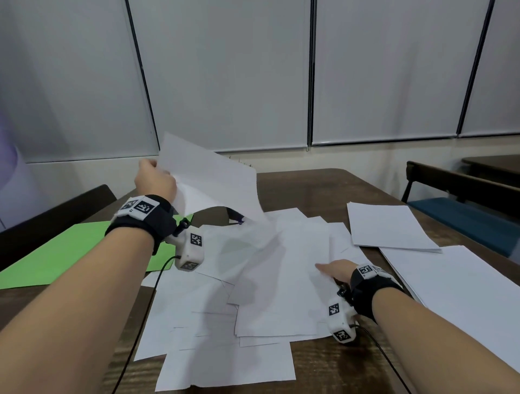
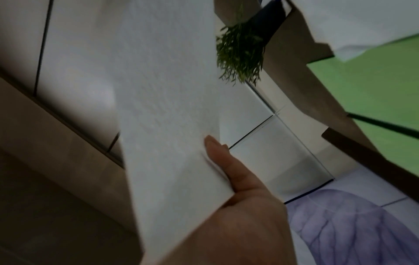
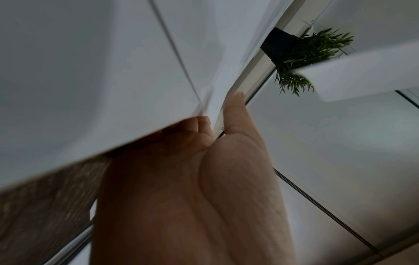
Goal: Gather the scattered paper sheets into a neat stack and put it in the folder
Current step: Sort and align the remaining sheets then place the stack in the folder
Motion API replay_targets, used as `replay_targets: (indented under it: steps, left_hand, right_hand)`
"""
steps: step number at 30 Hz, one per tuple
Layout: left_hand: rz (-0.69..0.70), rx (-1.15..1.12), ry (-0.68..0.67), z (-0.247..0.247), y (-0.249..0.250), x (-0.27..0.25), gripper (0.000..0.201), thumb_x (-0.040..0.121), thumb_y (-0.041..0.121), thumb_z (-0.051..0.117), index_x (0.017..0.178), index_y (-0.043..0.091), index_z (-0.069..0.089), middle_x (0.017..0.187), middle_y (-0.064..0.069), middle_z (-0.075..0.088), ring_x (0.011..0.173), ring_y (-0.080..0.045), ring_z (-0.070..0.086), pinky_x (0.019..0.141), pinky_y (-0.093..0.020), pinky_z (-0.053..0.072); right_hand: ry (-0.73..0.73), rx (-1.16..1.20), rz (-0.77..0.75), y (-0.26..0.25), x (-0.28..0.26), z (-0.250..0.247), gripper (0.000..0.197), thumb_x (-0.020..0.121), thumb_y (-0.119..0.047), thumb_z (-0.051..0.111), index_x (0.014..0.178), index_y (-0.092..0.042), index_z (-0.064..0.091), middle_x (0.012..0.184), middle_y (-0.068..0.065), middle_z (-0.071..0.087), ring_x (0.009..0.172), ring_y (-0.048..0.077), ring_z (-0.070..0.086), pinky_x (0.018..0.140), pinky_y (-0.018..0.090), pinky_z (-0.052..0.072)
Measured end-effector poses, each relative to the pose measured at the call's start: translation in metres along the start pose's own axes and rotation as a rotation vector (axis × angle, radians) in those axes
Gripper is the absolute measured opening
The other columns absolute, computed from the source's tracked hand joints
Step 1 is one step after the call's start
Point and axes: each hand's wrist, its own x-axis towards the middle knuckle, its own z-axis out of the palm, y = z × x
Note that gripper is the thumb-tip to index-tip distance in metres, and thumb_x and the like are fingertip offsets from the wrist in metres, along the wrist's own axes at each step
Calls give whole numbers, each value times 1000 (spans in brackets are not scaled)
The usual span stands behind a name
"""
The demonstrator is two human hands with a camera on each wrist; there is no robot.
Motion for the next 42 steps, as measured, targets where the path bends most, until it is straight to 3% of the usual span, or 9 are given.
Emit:
replay_targets:
  steps: [3,11,15,19,23,26,30,33,42]
  left_hand:
    - [-79,0,-104,16,-18,-21,34,90,2,48,124,3,45,124,-20,57,113,-35,54,90,-37,42]
    - [-244,282,-625,64,-53,-124,71,96,7,43,150,4,-2,133,-21,48,119,-33,52,90,-35,43]
    - [-330,372,-1083,75,-58,-143,25,81,4,67,104,-5,63,96,-15,71,103,-29,67,90,-37,55]
    - [-340,555,-1449,71,-41,-144,26,80,23,75,92,0,73,95,-10,75,93,-22,68,96,-32,51]
    - [-297,652,-1425,69,-31,-147,35,87,41,65,96,7,65,70,1,71,68,-14,60,55,-19,44]
    - [-248,615,-1334,78,-42,-144,28,89,40,62,87,12,65,67,2,61,46,-8,52,42,-13,37]
    - [-106,658,-1085,87,-62,-137,45,88,39,61,119,6,56,114,-11,61,104,-25,60,76,-27,46]
    - [-121,663,-937,88,-75,-138,74,85,50,62,137,3,36,137,-11,49,128,-28,45,99,-32,41]
    - [-389,-135,-852,80,-81,-121,83,57,76,66,115,17,60,108,-4,71,98,-25,67,89,-42,53]
  right_hand:
    - [42,484,37,1,5,5,59,97,-59,35,57,-15,40,51,1,38,49,18,36,54,27,33]
    - [57,724,58,7,8,5,73,70,-90,30,52,-19,28,50,-2,25,39,15,22,40,24,20]
    - [45,560,48,8,5,5,68,76,-78,48,52,-16,35,48,1,35,45,19,34,50,29,29]
    - [57,520,40,10,12,5,68,81,-77,41,72,-12,58,59,3,53,50,20,46,60,30,38]
    - [104,817,50,10,8,2,70,83,-80,31,61,-17,51,45,-1,48,40,18,41,46,22,32]
    - [-1,580,25,8,6,3,57,82,-68,53,74,-12,57,61,3,49,49,19,43,53,28,35]
    - [-16,2,-39,7,0,0,45,89,-35,64,119,-2,61,119,14,64,108,29,61,97,35,48]
    - [27,14,-93,5,-4,-3,44,88,-21,65,125,3,57,125,19,62,114,33,59,101,39,46]
    - [-113,684,-441,-24,-41,-28,33,91,14,43,101,-13,59,66,-8,67,61,11,62,52,22,51]
